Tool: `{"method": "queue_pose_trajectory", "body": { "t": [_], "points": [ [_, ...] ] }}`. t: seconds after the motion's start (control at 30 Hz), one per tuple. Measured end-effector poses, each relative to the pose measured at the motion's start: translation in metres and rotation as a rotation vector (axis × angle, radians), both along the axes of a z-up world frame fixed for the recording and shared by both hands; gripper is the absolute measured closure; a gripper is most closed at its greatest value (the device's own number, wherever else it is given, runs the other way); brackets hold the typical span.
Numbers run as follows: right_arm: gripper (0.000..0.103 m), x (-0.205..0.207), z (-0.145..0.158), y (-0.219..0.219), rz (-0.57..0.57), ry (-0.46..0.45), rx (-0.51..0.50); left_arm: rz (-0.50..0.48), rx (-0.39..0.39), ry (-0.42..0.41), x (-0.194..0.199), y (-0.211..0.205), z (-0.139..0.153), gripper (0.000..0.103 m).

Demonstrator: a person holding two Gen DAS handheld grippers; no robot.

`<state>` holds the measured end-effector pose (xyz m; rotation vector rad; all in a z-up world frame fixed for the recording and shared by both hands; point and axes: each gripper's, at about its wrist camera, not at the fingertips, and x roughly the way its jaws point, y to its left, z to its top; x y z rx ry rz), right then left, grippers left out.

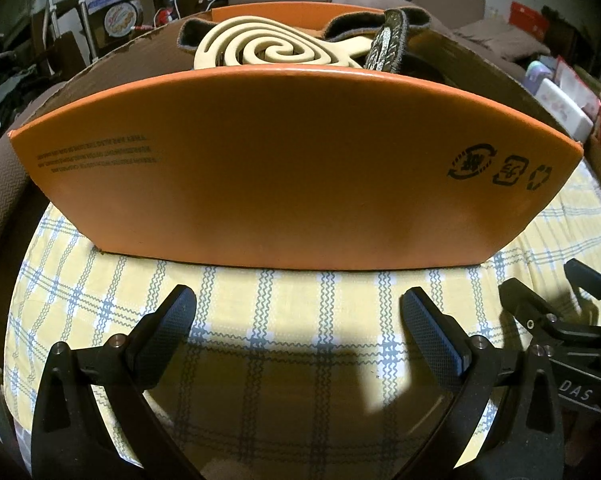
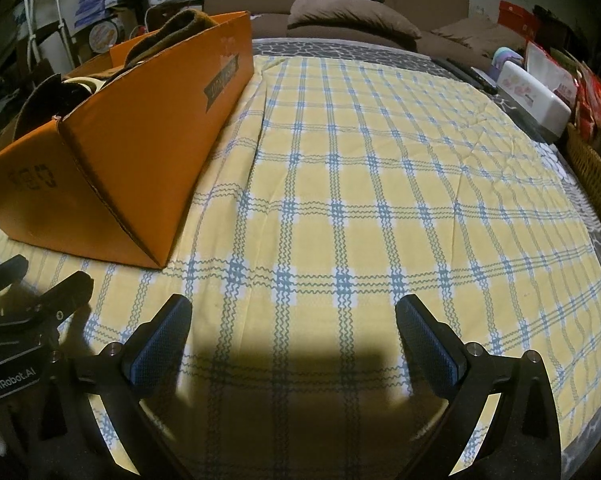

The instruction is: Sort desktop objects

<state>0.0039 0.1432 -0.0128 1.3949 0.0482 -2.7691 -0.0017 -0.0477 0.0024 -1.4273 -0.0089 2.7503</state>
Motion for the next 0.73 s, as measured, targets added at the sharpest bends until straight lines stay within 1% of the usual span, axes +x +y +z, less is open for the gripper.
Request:
{"method": "queue_pose_trajectory", "body": {
  "t": [0.73],
  "points": [
    [0.000,0.0011,-0.0001,-0.0001,0.000,0.000,0.000,-0.001,-0.007,0.001,-0.0006,0.0035,-0.0016,0.000]
  ]
}}
